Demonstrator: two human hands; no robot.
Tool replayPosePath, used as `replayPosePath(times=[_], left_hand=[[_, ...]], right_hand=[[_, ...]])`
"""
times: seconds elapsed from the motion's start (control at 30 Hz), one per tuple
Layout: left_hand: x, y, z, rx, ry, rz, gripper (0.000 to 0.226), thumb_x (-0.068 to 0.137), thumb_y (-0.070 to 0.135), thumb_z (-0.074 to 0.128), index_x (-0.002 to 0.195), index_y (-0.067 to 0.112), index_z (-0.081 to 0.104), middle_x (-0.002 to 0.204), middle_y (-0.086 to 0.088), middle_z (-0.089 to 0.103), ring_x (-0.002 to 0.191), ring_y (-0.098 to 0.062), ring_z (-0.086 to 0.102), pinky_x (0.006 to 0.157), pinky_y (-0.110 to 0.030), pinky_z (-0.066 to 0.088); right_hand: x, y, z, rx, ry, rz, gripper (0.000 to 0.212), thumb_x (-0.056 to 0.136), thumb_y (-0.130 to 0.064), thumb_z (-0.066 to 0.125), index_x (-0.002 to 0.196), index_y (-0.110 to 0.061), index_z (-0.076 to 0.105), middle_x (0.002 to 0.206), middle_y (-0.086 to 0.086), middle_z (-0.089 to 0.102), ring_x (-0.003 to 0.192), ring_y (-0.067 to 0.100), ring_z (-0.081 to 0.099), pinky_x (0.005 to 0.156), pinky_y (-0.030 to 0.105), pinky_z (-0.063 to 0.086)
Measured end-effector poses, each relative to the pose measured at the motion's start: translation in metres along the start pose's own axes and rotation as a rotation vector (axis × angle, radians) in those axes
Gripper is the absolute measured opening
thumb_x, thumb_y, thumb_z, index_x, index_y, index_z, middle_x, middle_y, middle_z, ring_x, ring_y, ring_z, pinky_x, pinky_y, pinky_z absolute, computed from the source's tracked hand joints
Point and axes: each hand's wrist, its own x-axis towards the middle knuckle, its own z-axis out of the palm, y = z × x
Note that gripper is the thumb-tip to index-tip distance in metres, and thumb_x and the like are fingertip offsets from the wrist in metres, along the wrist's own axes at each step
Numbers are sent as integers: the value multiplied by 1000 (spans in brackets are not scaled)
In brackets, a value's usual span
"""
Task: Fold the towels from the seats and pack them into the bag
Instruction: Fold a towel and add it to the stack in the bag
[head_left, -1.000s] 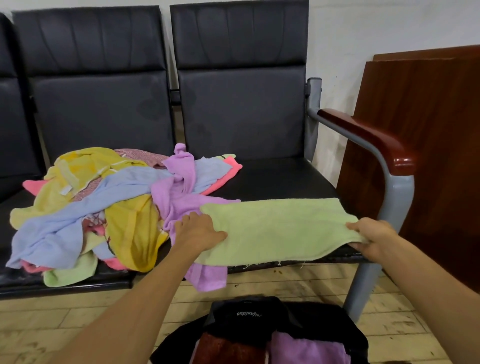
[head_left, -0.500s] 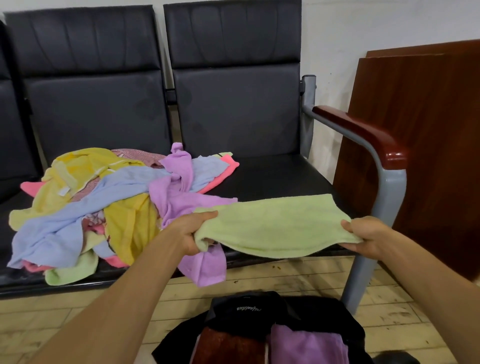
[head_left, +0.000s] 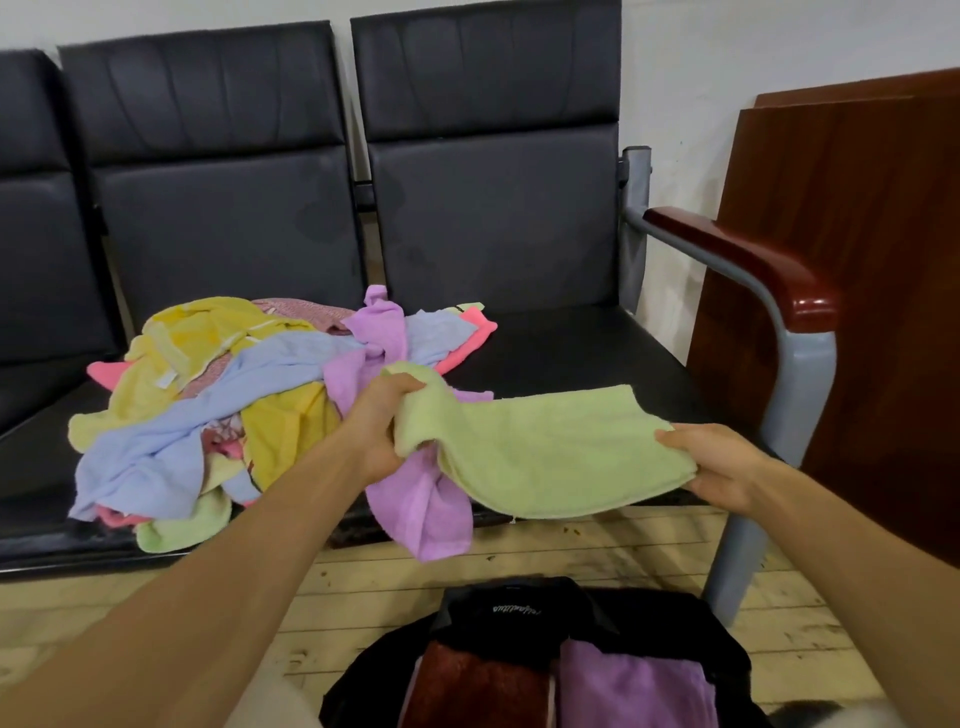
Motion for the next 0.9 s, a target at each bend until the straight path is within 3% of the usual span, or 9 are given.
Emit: replayPosePath(times=[0.07,0.17,0.27,0.33,0.43,0.53,0.67,0.8,0.9], left_hand=[[-2,1,23,57,-46,-1,5,97,10,47,96,9,53,67,-8,68,55,-14,66,46,-20,50],[10,-3,54,134,-20,4,4,91,6,55,90,9,55,85,-14,60,72,-21,61,55,-25,48],[23,-16,90,240,18,19,11,88,1,53,80,8,51,66,-7,49,49,-14,49,39,-16,39],[29,-26,116,305,13,7,9,86,3,54,94,6,51,71,-8,49,51,-15,49,39,-18,38],[37,-44,148,428,10,9,33,86,6,55,118,3,49,77,-10,51,57,-19,52,37,-19,39],[36,-64,172,540,-40,-23,27,89,9,56,115,7,49,82,-10,54,66,-21,55,41,-24,44],[30,-82,188,696,-124,-60,21,98,24,46,105,5,52,79,-10,55,63,-20,55,47,-26,47],[24,-75,169,480,-230,-121,24,102,20,41,109,0,52,87,-14,59,66,-23,59,57,-29,51],[17,-71,134,360,-223,-60,24,97,10,49,119,4,55,92,-14,62,75,-24,63,69,-31,54]], right_hand=[[0,-1,-4,34,-36,24,32,99,-8,49,130,-4,55,118,14,67,102,27,67,65,36,60],[4,1,-3,74,-58,32,29,99,-7,50,127,-5,55,116,15,67,98,27,68,60,34,59],[4,1,-2,88,-73,25,29,98,-7,50,127,-5,53,116,16,66,98,28,67,61,36,58],[5,0,-5,105,-77,29,28,99,-7,49,126,-5,52,117,16,65,99,28,67,64,38,57],[9,0,-8,141,-77,47,25,100,-7,45,123,-4,54,114,17,66,99,29,66,70,41,56],[11,0,-10,138,-97,32,22,101,-7,42,112,-3,60,101,14,68,85,25,67,61,34,55],[10,-2,-13,112,-139,22,22,102,-16,44,105,-5,63,96,14,69,84,26,68,72,39,57],[14,-5,-10,107,-112,31,38,101,-42,46,106,-9,65,94,12,73,87,27,70,84,43,57],[13,-7,-2,-16,-85,-11,56,83,-60,63,115,-15,64,104,9,73,93,28,71,91,46,55]])
